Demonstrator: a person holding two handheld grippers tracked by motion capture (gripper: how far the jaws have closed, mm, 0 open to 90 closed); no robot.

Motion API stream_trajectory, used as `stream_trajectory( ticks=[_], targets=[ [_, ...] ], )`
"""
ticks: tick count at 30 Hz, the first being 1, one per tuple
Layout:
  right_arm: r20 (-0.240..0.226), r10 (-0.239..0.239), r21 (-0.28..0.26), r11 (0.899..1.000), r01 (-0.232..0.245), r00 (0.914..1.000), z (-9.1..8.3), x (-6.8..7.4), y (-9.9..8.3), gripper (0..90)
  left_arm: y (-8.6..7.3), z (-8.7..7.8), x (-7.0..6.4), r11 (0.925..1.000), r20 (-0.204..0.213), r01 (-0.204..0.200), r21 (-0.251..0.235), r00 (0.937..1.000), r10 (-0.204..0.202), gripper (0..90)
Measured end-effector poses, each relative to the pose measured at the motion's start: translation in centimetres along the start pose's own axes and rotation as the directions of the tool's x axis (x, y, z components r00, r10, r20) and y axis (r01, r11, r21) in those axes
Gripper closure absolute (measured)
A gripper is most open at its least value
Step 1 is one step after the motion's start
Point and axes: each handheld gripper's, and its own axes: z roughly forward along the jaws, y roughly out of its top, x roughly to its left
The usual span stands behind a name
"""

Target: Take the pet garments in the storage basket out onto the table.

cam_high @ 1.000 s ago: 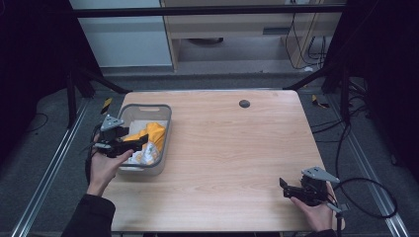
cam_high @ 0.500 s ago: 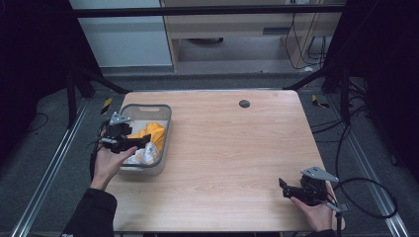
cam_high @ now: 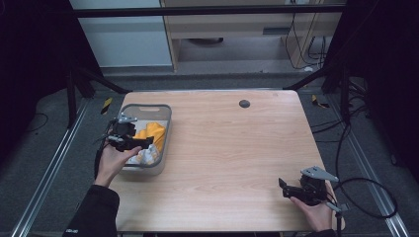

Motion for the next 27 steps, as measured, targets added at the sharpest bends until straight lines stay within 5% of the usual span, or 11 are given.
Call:
stream_trajectory(
  ticks=[27],
  targets=[
    [-0.009, -0.012, 0.013, 1.0, 0.012, 0.9999, 0.2, 0.1, 0.0, 7.4, -0.4, 2.9, -0.4, 0.993, -0.004, 0.001, 0.118, 1.0, 0.0, 33.8]
  ],
)
